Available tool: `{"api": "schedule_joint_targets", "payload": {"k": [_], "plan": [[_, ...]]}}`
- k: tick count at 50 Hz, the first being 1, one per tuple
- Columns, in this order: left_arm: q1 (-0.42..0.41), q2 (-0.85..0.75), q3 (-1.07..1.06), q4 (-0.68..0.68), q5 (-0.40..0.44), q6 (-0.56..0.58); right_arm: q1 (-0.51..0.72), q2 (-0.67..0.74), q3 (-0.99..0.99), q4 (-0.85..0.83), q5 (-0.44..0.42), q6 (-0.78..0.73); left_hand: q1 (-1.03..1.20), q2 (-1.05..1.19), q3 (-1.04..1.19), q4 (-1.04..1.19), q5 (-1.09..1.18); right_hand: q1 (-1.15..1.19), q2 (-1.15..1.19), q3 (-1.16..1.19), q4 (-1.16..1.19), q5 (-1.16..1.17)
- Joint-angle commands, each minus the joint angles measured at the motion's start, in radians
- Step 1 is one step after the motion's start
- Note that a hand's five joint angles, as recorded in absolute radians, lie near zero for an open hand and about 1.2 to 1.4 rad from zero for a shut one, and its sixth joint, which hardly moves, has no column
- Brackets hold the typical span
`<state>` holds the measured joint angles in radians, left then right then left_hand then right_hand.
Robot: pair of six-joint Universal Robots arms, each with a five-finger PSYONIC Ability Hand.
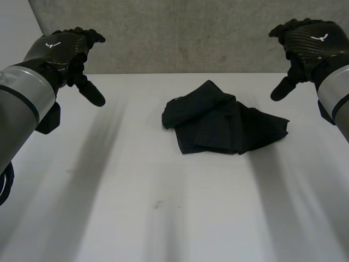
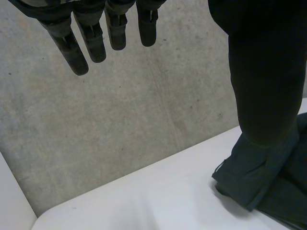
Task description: Fold the shorts.
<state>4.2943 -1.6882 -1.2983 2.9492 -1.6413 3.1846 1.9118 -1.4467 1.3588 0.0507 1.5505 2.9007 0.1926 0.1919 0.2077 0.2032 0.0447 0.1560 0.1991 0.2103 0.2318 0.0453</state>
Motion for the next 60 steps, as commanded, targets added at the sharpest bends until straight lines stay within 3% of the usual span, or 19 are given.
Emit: {"api": "schedule_joint_targets", "payload": {"k": [1,7,14,25,29,33,34,39,49,55,60], "plan": [[-0.001,-0.014,-0.006,0.013,0.000,0.000,0.000,0.078,-0.003,0.005,-0.095,-0.006,-0.018,-0.017,-0.033,-0.029,-0.045,0.018,-0.025,-0.036,-0.057,-0.045],[-0.002,-0.033,-0.007,0.025,0.002,0.000,0.010,0.186,-0.044,-0.002,-0.104,0.011,-0.018,-0.017,-0.033,-0.029,-0.045,0.018,-0.025,-0.036,-0.057,-0.045],[-0.002,-0.068,-0.012,0.047,-0.002,0.000,0.027,0.411,-0.208,-0.070,-0.107,0.058,-0.017,-0.017,-0.032,-0.028,-0.044,0.018,-0.025,-0.036,-0.057,-0.045],[-0.002,-0.107,-0.012,0.050,-0.002,0.000,0.104,0.767,-0.447,-0.327,-0.104,0.095,-0.017,-0.017,-0.032,-0.028,-0.044,0.117,0.073,0.062,0.041,0.053],[-0.002,-0.122,-0.010,0.050,-0.002,0.000,0.122,0.876,-0.540,-0.324,-0.099,0.081,-0.017,-0.017,-0.032,-0.028,-0.044,0.366,0.323,0.311,0.290,0.302],[-0.002,-0.134,-0.010,0.050,-0.002,0.000,0.133,0.934,-0.610,-0.322,-0.095,0.039,-0.017,-0.017,-0.032,-0.028,-0.044,1.092,1.049,1.038,1.016,1.028],[-0.002,-0.137,-0.010,0.050,-0.002,0.000,0.136,0.934,-0.618,-0.322,-0.089,0.011,-0.017,-0.017,-0.032,-0.028,-0.044,1.239,1.196,1.184,1.163,1.175],[-0.002,-0.146,-0.009,0.057,0.000,0.000,0.167,0.833,-0.607,-0.325,-0.083,-0.069,-0.017,-0.017,-0.032,-0.028,-0.044,1.240,1.197,1.186,1.164,1.176],[0.012,-0.146,-0.004,0.097,-0.012,-0.002,0.315,0.606,-0.549,-0.321,-0.089,-0.086,-0.014,-0.014,-0.029,-0.025,-0.041,1.240,1.197,1.186,1.164,1.176],[0.036,-0.078,0.013,0.099,-0.077,-0.002,0.395,0.511,-0.584,-0.348,-0.086,-0.077,-0.014,-0.014,-0.029,-0.025,-0.041,1.240,1.197,1.186,1.164,1.176],[0.097,-0.011,0.016,0.099,-0.100,-0.006,0.391,0.433,-0.675,-0.388,0.003,0.027,-0.014,-0.014,-0.029,-0.025,-0.041,1.240,1.197,1.186,1.164,1.176]]}}
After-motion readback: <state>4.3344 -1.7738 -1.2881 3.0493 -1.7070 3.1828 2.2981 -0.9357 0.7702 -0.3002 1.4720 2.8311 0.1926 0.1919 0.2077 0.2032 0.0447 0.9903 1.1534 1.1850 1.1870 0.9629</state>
